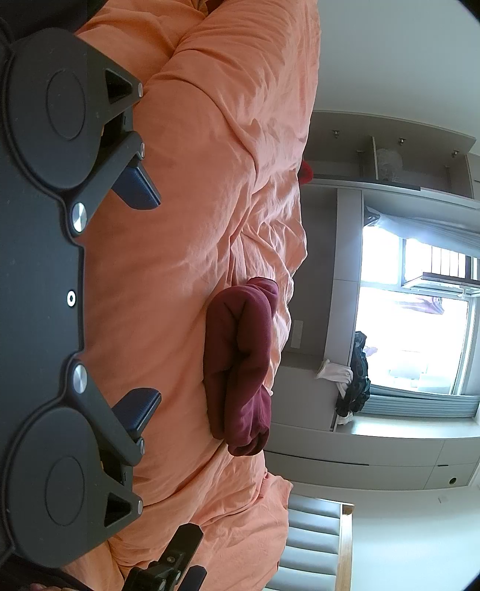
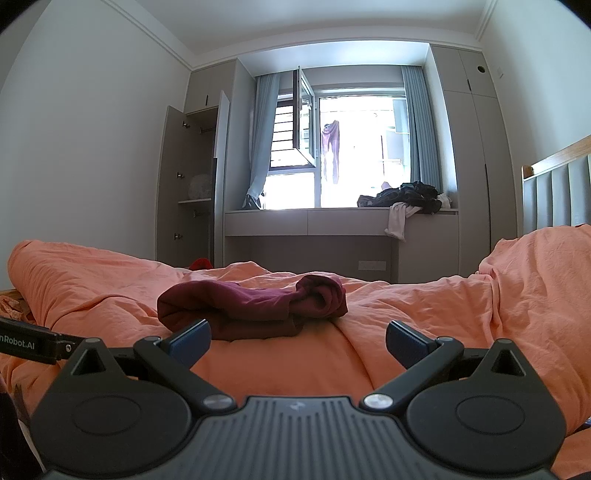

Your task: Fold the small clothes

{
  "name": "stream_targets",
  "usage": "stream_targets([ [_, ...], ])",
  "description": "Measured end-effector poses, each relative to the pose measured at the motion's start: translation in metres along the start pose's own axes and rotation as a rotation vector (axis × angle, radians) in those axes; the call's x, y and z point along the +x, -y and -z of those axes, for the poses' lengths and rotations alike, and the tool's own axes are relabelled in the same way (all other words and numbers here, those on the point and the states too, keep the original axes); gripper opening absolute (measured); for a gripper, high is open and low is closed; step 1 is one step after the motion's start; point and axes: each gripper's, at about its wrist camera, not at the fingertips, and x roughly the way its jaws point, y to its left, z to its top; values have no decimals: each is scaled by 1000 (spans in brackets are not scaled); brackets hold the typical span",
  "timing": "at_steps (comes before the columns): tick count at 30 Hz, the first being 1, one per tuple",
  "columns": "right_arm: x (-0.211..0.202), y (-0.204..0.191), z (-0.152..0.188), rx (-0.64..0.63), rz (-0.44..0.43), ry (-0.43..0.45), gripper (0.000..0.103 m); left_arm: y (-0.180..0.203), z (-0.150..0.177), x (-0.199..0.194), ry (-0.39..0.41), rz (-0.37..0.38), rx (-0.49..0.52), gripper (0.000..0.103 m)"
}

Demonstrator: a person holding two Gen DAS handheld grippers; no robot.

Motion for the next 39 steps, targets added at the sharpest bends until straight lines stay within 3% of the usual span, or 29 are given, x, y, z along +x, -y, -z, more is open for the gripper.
stream_targets([
  [39,1,0,1,2,0,2,103,0,3,-1,-4,-2,2,102],
])
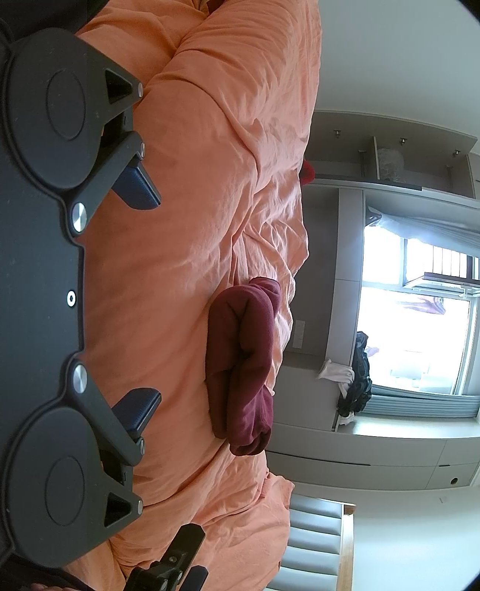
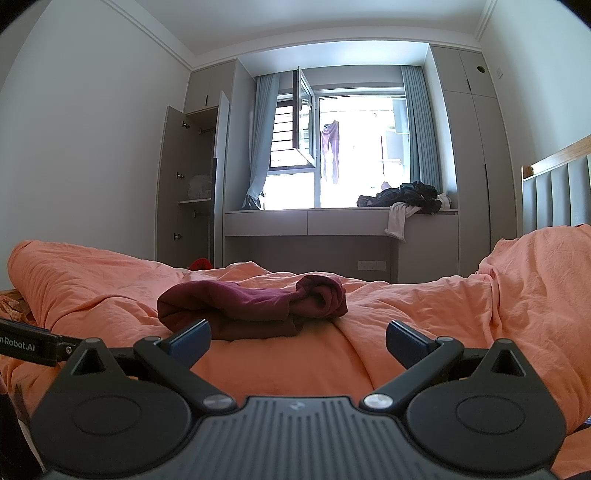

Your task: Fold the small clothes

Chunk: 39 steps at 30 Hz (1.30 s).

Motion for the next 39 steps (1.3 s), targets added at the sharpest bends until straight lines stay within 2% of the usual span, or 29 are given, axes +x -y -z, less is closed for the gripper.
stream_targets([
  [21,0,0,0,-1,0,0,103,0,0,-1,0,10,-7,102],
  [27,0,0,1,0,0,0,103,8,-1,0,-18,-35,55,103],
  [39,0,1,1,-1,0,0,103,7,-3,-1,-18,-40,43,103],
])
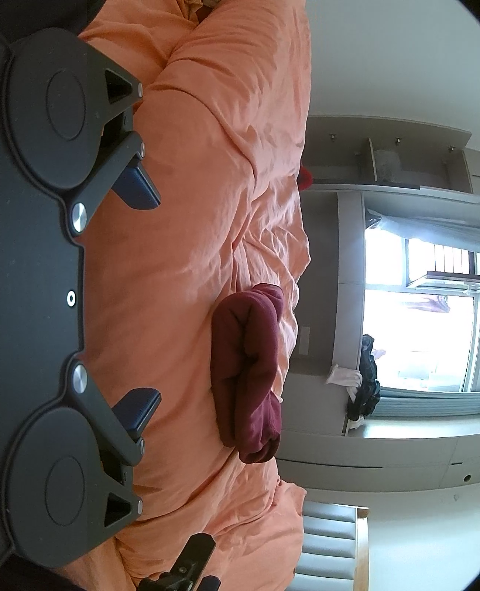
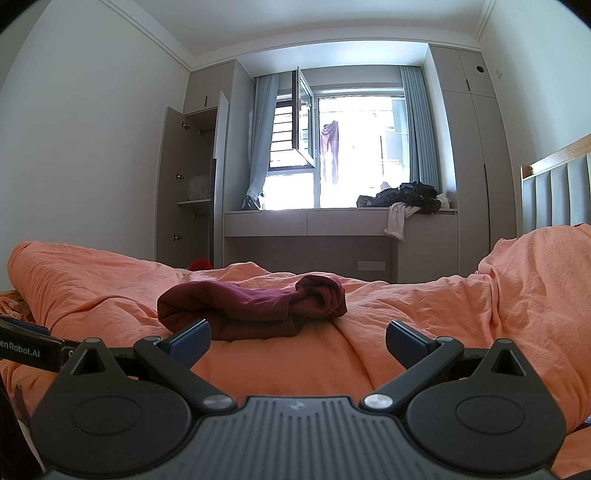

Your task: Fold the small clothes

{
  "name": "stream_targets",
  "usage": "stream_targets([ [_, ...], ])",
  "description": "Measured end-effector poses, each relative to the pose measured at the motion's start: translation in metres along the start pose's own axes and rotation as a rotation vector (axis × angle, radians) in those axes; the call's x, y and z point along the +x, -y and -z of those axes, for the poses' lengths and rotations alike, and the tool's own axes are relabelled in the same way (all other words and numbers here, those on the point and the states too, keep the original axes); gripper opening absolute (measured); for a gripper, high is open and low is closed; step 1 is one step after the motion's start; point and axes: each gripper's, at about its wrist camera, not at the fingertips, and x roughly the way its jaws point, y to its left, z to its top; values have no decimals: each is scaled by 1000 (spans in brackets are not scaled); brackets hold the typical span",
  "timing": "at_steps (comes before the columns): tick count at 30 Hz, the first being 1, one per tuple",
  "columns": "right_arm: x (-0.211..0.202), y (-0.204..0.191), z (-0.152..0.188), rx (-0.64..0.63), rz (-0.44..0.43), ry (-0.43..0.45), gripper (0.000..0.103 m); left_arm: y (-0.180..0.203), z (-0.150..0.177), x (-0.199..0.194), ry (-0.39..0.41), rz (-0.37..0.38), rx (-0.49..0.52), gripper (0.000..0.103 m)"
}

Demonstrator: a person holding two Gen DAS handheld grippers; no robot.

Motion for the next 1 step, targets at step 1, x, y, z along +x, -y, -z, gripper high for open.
stream_targets([
  [1,0,0,0,0,0,0,103,0,0,0,-2,0,0,103],
])
